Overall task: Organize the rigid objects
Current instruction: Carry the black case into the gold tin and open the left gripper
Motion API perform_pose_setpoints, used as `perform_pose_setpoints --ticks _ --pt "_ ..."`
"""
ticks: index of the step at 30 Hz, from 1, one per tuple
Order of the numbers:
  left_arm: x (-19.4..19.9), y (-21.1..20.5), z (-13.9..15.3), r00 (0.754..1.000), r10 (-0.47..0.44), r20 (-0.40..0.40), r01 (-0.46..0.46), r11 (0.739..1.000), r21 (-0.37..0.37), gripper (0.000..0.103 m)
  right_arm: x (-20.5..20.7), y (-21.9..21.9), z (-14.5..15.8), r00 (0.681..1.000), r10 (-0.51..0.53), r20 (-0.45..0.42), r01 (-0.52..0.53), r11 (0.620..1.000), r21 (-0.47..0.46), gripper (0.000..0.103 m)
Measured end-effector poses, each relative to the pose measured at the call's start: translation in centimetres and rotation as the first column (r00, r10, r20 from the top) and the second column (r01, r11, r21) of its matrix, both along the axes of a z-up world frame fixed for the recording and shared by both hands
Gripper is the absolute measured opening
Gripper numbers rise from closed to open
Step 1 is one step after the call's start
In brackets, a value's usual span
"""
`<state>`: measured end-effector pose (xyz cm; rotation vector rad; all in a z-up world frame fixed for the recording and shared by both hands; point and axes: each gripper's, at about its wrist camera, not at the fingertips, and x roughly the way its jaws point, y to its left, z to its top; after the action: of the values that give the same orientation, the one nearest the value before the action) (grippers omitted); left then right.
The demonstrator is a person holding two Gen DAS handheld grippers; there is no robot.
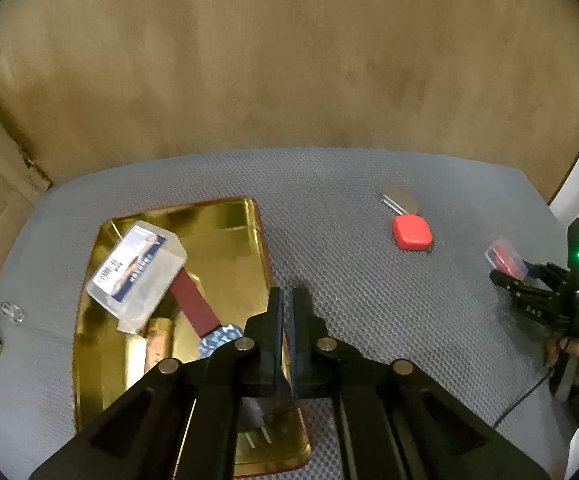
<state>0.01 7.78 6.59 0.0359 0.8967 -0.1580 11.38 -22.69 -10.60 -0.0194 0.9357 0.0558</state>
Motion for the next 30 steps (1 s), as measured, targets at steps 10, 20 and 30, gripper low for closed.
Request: perform_pose_setpoints --ticks 10,20,30 --pt "-0.5 -1.6 -1.1 0.996 -0.078 -0.047 0.078 0.997 -0.006 0.005 0.1 0.0 0.0 1.000 0.001 0.000 -0.001 1.000 0.000 0.059" --pt "1.4 -7.2 -6.5 0.979 -0.054 -0.195 0.056 0.998 0.003 0.037 0.1 0.0 0.0 1.000 0.001 0.000 -0.001 1.000 0.000 0.059" --pt "2.1 -9.9 -8.7 0.988 0.015 -0.155 0.013 0.984 0.176 0.046 0.3 0.1 0.0 1.000 0.002 0.000 -0.002 1.000 0.001 0.059"
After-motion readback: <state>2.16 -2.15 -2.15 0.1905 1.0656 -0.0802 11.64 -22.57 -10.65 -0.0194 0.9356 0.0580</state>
